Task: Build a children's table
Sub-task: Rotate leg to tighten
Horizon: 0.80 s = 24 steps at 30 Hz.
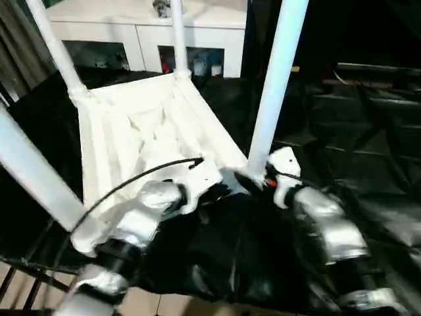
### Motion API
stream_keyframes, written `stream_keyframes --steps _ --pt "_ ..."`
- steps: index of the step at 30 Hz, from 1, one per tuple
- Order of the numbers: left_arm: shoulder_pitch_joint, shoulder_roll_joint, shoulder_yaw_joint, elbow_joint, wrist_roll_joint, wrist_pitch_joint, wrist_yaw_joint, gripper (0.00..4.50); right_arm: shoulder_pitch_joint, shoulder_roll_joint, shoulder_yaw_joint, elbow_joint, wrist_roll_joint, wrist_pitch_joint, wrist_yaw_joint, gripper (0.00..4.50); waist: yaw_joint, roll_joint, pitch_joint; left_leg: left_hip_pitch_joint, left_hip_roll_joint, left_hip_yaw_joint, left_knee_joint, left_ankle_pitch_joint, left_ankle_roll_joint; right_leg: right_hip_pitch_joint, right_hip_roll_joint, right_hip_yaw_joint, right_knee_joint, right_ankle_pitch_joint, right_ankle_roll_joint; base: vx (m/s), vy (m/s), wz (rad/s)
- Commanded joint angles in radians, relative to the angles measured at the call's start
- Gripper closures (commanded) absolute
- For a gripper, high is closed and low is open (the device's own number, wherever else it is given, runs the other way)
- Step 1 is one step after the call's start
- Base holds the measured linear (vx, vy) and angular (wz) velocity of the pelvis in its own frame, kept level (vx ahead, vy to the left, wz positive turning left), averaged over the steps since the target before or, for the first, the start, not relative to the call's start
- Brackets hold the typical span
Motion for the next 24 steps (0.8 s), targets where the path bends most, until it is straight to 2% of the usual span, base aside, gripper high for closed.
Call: stream_keyframes --steps 1,2,3,6,7,8,9,10,13,14,15,18,19,24 --pt "0.012 0.012 -0.016 -0.034 -0.046 -0.046 -0.082 4.50 0.014 -0.024 0.076 -0.019 0.027 -0.001 0.149 0.76 0.008 -0.009 -0.049 -0.009 0.026 -0.002 -0.055 -0.177 0.095 0.056 -0.066 0.036 -0.064 -0.204 -0.223 0.000 0.000 0.00" --pt "0.016 0.029 -0.010 -0.039 -0.056 -0.048 -0.105 4.50 0.018 -0.054 0.088 -0.028 0.037 -0.004 0.215 0.76 0.008 -0.016 -0.049 -0.009 0.028 -0.001 -0.055 -0.174 0.099 0.057 -0.065 0.035 -0.064 -0.200 -0.225 0.000 0.000 0.00" --pt "0.019 0.037 -0.007 -0.042 -0.063 -0.051 -0.119 4.50 0.020 -0.067 0.093 -0.030 0.042 -0.008 0.247 0.76 0.012 -0.015 -0.047 -0.009 0.030 0.000 -0.055 -0.172 0.107 0.054 -0.067 0.036 -0.062 -0.207 -0.229 0.000 0.000 0.00" --pt "0.027 0.057 -0.004 -0.055 -0.082 -0.051 -0.152 4.50 0.021 -0.095 0.107 -0.032 0.050 -0.021 0.322 0.76 0.016 -0.018 -0.046 -0.006 0.032 -0.001 -0.057 -0.167 0.099 0.053 -0.067 0.036 -0.062 -0.219 -0.229 0.000 0.000 0.00" --pt "0.035 0.070 -0.004 -0.068 -0.097 -0.045 -0.178 4.50 0.021 -0.110 0.117 -0.034 0.058 -0.024 0.362 0.76 0.018 -0.028 -0.047 -0.006 0.033 0.001 -0.056 -0.170 0.099 0.053 -0.068 0.036 -0.062 -0.227 -0.228 0.000 0.000 0.00" --pt "0.035 0.070 -0.004 -0.068 -0.097 -0.045 -0.178 4.50 0.021 -0.110 0.117 -0.034 0.058 -0.024 0.362 0.76 0.023 -0.022 -0.046 -0.005 0.033 0.000 -0.058 -0.171 0.100 0.052 -0.070 0.037 -0.060 -0.242 -0.225 0.000 0.000 0.00" --pt "0.042 0.089 -0.005 -0.079 -0.112 -0.044 -0.211 4.50 0.021 -0.125 0.131 -0.037 0.071 -0.020 0.409 0.76 0.023 -0.028 -0.046 -0.004 0.033 0.003 -0.057 -0.173 0.102 0.051 -0.069 0.037 -0.063 -0.249 -0.223 0.000 0.000 0.00" --pt "0.047 0.112 -0.006 -0.087 -0.129 -0.043 -0.254 4.50 0.017 -0.140 0.148 -0.038 0.085 -0.014 0.464 0.92 0.028 -0.029 -0.046 -0.004 0.034 0.001 -0.057 -0.170 0.102 0.052 -0.070 0.037 -0.059 -0.256 -0.221 0.000 0.000 0.00" --pt "0.043 0.130 -0.008 -0.079 -0.128 -0.054 -0.276 4.50 0.012 -0.149 0.161 -0.038 0.093 -0.006 0.501 1.12 0.031 -0.027 -0.046 -0.003 0.035 0.003 -0.057 -0.160 0.099 0.050 -0.067 0.036 -0.058 -0.241 -0.221 0.000 0.000 0.00" --pt "0.039 0.137 -0.008 -0.071 -0.126 -0.058 -0.284 4.50 0.009 -0.152 0.166 -0.036 0.091 -0.003 0.509 1.12 0.031 -0.034 -0.047 -0.004 0.035 0.004 -0.056 -0.153 0.100 0.051 -0.067 0.036 -0.057 -0.233 -0.222 0.000 0.000 0.00" --pt "0.031 0.146 -0.007 -0.058 -0.120 -0.066 -0.293 4.50 0.005 -0.153 0.172 -0.032 0.086 -0.002 0.522 1.33 0.033 -0.030 -0.048 -0.004 0.035 0.003 -0.056 -0.142 0.099 0.051 -0.068 0.036 -0.054 -0.220 -0.225 0.000 0.000 0.00" --pt "0.008 0.161 -0.006 -0.027 -0.107 -0.088 -0.304 4.50 -0.001 -0.148 0.179 -0.022 0.079 -0.005 0.536 1.53 0.034 -0.032 -0.049 -0.003 0.034 0.004 -0.055 -0.141 0.093 0.051 -0.068 0.036 -0.054 -0.217 -0.224 0.000 0.000 0.00" --pt "0.003 0.164 -0.007 -0.023 -0.110 -0.091 -0.304 4.50 -0.002 -0.147 0.183 -0.021 0.081 -0.005 0.536 1.75 0.035 -0.031 -0.049 -0.002 0.034 0.004 -0.055 -0.138 0.090 0.051 -0.069 0.037 -0.053 -0.211 -0.226 0.000 0.000 0.00" --pt "-0.001 0.155 -0.011 -0.016 -0.111 -0.088 -0.289 4.50 0.016 -0.146 0.183 -0.033 0.090 0.005 0.527 1.96 0.038 -0.032 -0.052 -0.003 0.033 0.004 -0.052 -0.125 0.089 0.054 -0.069 0.037 -0.050 -0.192 -0.230 0.000 0.000 0.00"
